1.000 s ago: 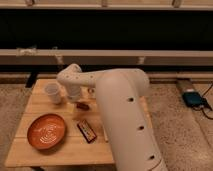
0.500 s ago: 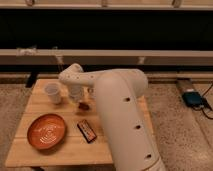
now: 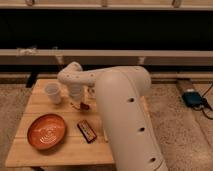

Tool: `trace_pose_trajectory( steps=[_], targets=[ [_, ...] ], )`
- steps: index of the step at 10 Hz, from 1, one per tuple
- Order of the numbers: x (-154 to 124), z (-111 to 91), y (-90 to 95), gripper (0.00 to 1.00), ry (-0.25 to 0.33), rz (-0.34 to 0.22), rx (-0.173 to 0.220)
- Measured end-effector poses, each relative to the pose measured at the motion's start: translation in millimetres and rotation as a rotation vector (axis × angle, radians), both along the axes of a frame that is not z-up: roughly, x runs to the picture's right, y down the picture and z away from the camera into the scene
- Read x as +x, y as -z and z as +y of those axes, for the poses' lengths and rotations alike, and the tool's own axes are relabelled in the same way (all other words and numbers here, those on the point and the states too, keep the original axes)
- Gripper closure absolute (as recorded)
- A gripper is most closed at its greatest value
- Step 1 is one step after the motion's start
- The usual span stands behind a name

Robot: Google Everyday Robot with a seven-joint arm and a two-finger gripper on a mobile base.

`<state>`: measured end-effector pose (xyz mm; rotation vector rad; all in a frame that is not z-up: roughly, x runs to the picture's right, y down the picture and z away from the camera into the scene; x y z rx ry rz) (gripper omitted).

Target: Place the pepper on the white sponge

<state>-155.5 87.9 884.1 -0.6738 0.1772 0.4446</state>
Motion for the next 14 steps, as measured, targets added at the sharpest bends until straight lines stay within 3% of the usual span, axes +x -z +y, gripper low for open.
trace_pose_trajectory(
  steps=[3, 7, 10, 14],
  targets=[
    [14.0, -21.9, 41.3, 0.85, -0.047, -0.011, 0.015],
    [70.3, -9.4, 82.8, 0.85, -0.065, 0.025, -0.002],
    [112.1, 5.8, 99.1, 0.85, -0.066, 0.058, -0.032],
    [139.4, 31.4, 99.1, 0.85, -0.044, 0.073, -0.097]
  ],
)
